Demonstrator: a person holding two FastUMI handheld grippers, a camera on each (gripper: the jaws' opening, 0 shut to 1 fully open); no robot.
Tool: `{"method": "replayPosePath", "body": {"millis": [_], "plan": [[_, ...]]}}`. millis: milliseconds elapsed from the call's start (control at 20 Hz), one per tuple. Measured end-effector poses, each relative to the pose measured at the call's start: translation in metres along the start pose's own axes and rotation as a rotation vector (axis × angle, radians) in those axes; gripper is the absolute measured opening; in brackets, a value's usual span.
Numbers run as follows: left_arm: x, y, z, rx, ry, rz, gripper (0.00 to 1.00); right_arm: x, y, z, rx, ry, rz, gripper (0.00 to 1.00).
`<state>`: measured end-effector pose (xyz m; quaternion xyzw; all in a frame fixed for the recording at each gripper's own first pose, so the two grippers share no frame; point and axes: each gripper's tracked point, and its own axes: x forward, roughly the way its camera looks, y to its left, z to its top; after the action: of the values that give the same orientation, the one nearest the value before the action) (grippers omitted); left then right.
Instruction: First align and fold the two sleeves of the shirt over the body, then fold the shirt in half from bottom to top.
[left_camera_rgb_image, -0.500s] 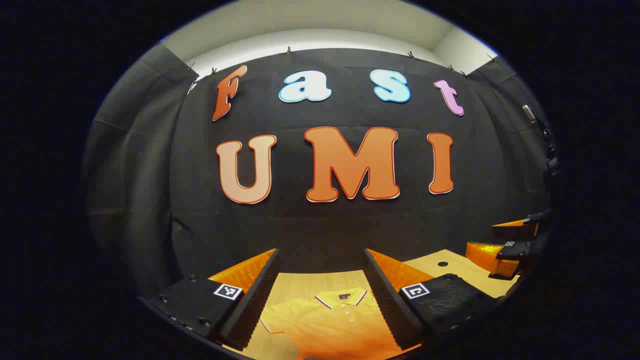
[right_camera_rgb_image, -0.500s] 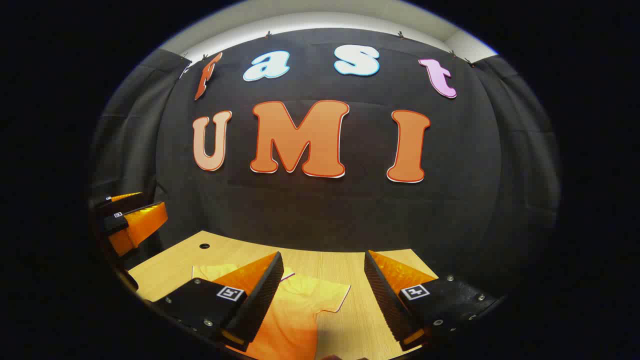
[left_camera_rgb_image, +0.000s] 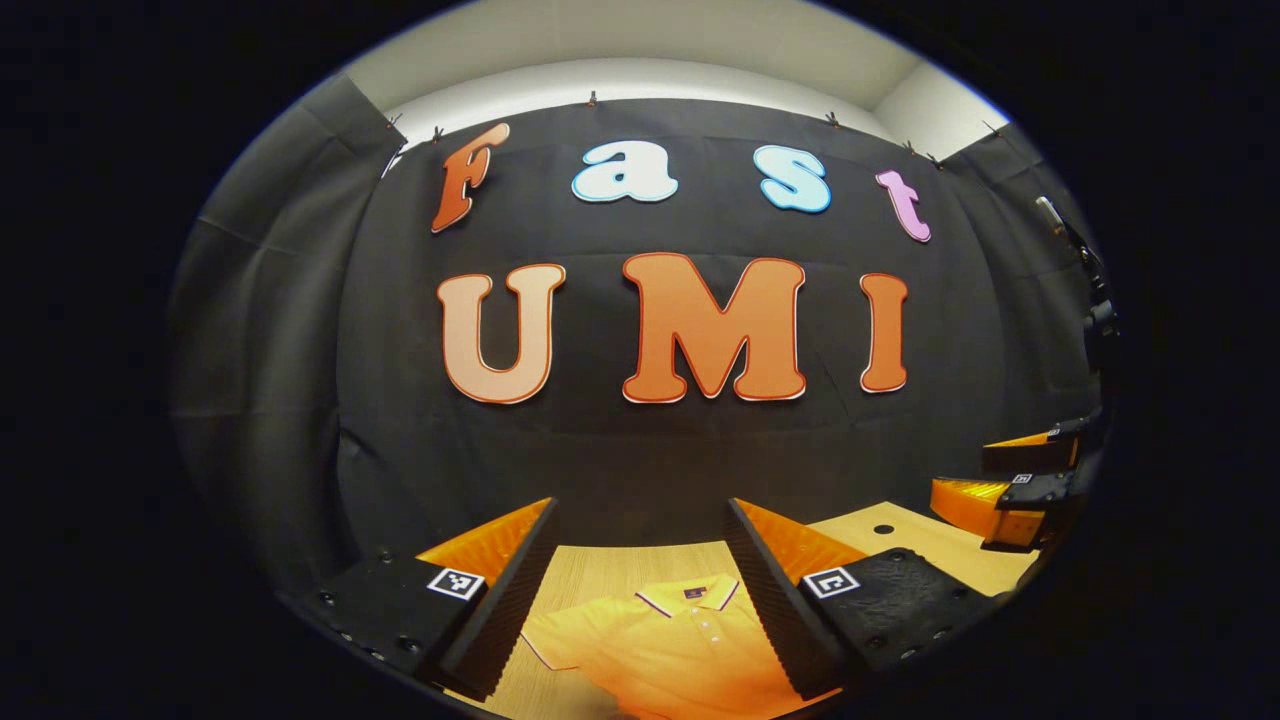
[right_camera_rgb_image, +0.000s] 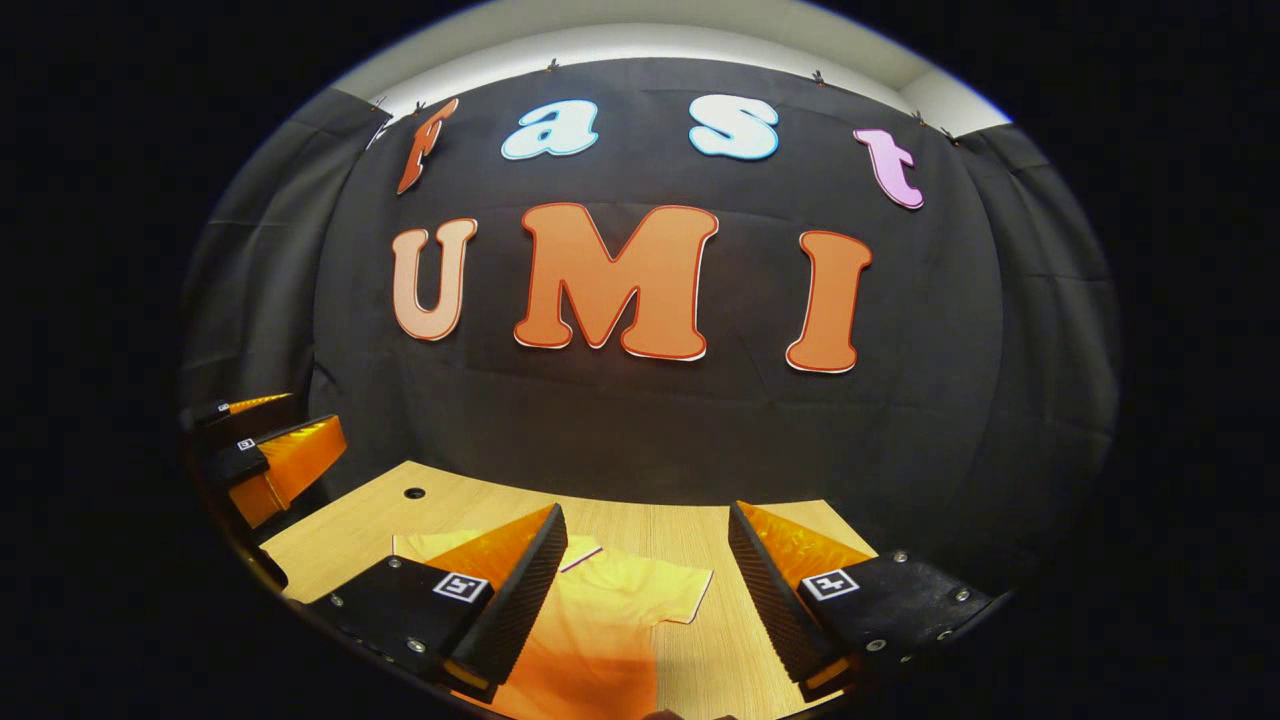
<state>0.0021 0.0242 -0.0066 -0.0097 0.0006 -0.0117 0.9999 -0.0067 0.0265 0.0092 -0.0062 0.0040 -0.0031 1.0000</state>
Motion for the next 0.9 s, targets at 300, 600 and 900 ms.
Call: {"method": "replayPosePath", "body": {"millis": [300,600,900], "plan": [[-0.003,0.003,0.002,0.008,-0.007,0.013,0.99,0.012,0.001,-0.006,-0.001,0.023,0.017,0.98],[-0.008,0.004,-0.001,0.044,0.011,0.037,0.99,0.049,-0.018,-0.035,-0.017,0.116,0.015,0.98],[-0.018,0.016,0.002,0.083,0.015,0.116,0.99,0.098,-0.039,-0.083,-0.038,0.296,0.019,0.98]]}}
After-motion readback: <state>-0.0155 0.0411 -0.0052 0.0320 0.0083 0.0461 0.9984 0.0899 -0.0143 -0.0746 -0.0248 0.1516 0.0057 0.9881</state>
